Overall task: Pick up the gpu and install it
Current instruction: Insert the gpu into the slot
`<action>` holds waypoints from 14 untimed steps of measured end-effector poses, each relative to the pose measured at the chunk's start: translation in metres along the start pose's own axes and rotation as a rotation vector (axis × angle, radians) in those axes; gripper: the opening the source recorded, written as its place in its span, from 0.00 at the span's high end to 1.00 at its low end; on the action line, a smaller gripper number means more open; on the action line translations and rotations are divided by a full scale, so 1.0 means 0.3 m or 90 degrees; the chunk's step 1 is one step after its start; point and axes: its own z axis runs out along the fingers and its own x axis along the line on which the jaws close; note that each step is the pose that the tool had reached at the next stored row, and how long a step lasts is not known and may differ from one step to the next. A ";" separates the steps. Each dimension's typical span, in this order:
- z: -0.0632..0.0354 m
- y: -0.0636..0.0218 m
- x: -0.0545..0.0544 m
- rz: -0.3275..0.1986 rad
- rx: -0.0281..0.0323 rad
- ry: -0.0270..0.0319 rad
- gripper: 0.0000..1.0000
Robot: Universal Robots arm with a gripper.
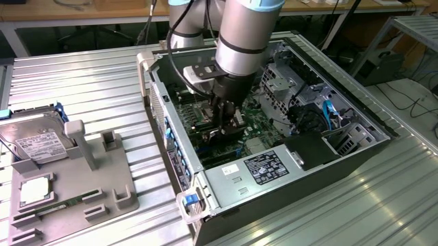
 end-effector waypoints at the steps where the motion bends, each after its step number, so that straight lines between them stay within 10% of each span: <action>1: -0.028 0.000 0.000 0.000 0.0000 0.0000 0.58; 4: -0.075 0.001 0.000 0.000 0.0000 0.0000 0.58; 14: -0.075 0.001 0.000 0.000 0.0000 0.0000 0.89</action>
